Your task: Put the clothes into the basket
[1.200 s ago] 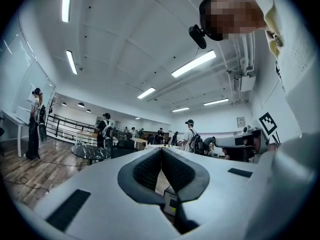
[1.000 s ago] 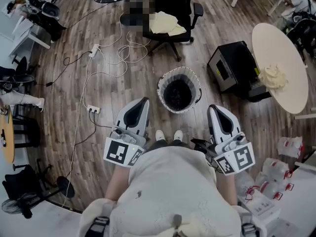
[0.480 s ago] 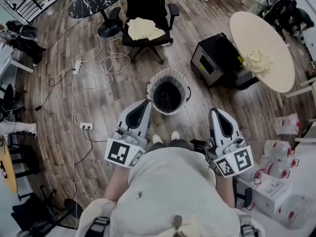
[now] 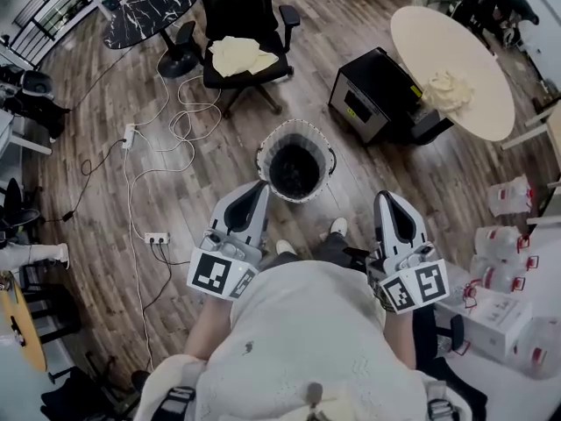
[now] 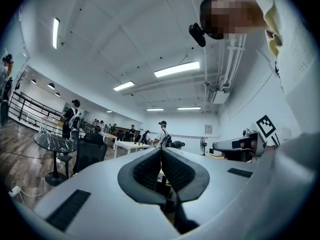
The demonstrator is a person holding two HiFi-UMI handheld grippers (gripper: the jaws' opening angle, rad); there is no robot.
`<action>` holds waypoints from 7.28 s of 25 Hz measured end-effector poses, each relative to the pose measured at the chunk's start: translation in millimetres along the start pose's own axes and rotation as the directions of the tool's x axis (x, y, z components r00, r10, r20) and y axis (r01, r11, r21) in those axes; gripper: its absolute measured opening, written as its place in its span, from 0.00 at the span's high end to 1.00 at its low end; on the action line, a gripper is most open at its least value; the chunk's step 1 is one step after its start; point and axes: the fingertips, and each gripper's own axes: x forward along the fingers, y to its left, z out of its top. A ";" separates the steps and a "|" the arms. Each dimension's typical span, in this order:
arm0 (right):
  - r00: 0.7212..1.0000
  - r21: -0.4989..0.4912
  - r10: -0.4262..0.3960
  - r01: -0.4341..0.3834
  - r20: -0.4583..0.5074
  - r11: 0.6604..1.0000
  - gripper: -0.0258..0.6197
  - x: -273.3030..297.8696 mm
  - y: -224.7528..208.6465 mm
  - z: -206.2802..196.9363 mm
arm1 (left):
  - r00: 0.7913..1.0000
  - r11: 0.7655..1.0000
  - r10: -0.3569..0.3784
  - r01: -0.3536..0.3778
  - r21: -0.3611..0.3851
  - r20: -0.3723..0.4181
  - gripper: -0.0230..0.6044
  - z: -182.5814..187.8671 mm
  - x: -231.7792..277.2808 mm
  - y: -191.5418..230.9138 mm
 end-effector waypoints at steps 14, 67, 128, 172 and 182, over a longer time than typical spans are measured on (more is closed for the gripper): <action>1.000 -0.014 -0.004 0.004 0.025 1.000 0.95 -5.2 -56.1 6.8 | 0.999 0.999 -0.036 0.036 0.008 -0.001 0.93 -10.1 49.4 -38.9; 0.942 0.078 -0.334 0.331 0.035 0.940 0.95 -206.6 -604.3 93.5 | 0.945 0.946 -0.322 0.319 -0.048 -0.062 0.93 -91.0 510.0 -435.2; 0.836 0.073 -0.547 0.548 -0.038 0.833 0.95 21.2 -944.9 143.0 | 0.815 0.835 -0.550 0.543 -0.093 -0.183 0.93 -195.2 986.2 -392.0; 0.878 0.088 -0.469 0.476 -0.089 0.875 0.95 40.3 -1203.4 177.3 | 0.662 0.930 -0.310 0.361 -0.072 -0.683 0.58 -473.6 1205.2 -440.5; 0.847 0.103 -0.524 0.531 -0.087 0.841 0.95 7.3 -1235.7 181.1 | 0.647 0.974 -0.131 0.224 0.024 -0.751 0.49 -518.5 1221.0 -429.4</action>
